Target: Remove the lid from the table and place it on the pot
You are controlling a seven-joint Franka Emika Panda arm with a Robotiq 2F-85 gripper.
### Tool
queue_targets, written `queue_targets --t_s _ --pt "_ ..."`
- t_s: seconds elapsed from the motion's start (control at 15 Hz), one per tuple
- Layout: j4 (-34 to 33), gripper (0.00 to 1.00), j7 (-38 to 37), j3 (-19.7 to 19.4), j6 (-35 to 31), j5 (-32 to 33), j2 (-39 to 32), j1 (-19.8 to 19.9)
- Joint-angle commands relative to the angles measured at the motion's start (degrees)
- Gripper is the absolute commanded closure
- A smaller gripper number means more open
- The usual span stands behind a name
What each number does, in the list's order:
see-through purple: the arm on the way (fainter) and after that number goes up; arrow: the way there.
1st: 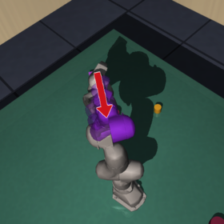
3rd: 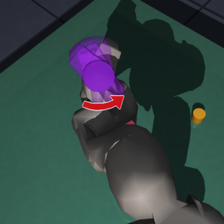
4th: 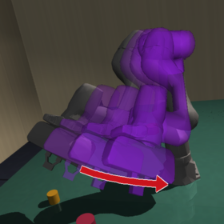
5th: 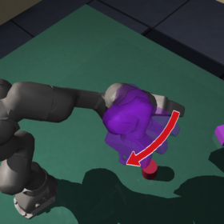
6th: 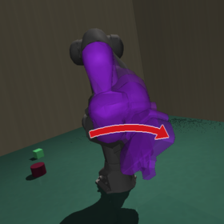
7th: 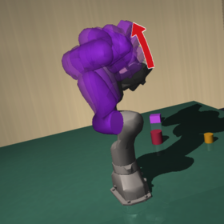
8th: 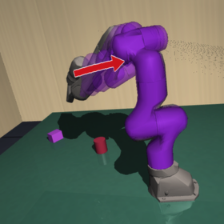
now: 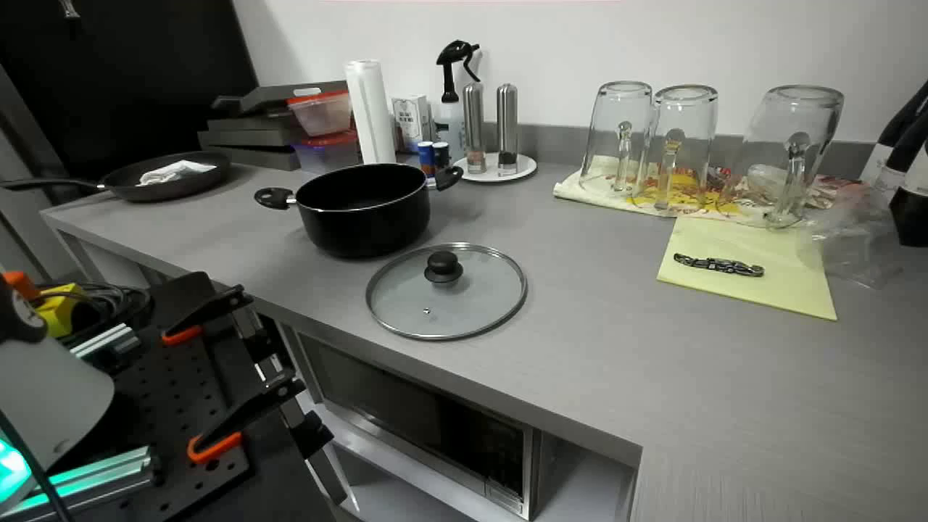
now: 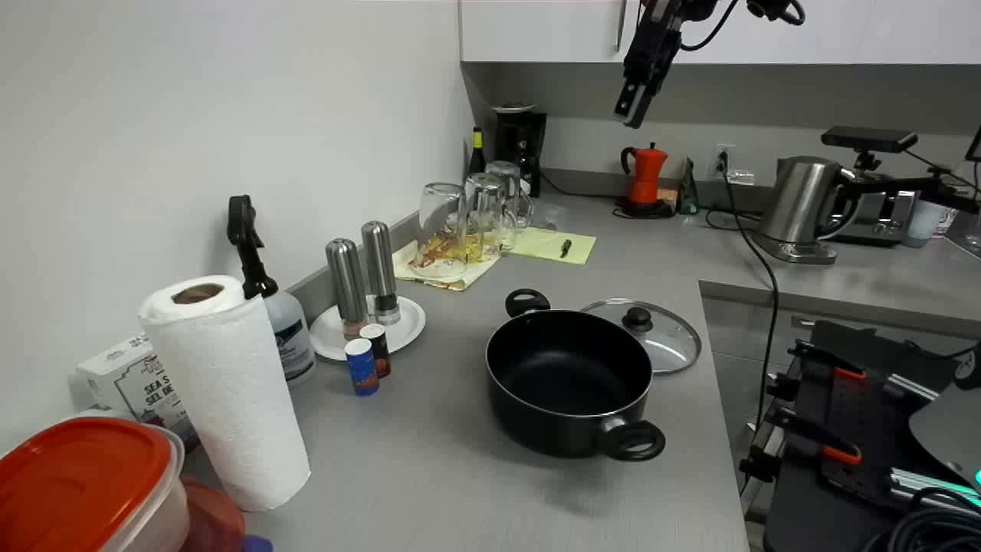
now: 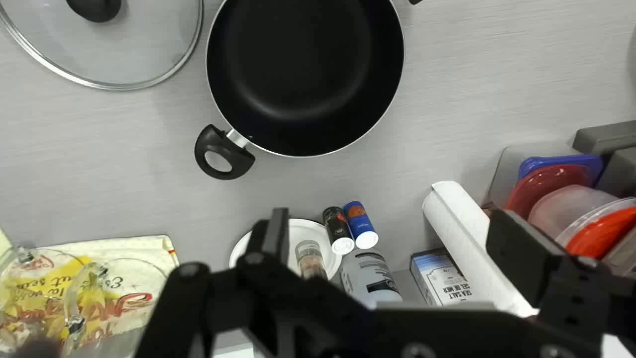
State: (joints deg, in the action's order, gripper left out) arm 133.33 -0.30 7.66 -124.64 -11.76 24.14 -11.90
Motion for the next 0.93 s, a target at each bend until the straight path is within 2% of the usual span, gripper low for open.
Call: queue_targets --t_s 0.0,0.47,0.87 --pt "-0.2 0.0 0.04 0.22 0.22 -0.08 -0.01 0.25" --pt "-0.41 0.0 -0.1 0.08 0.03 -0.08 -0.84 0.49" --pt "0.79 0.0 -1.6 -0.9 -3.64 0.7 -5.31 3.73"
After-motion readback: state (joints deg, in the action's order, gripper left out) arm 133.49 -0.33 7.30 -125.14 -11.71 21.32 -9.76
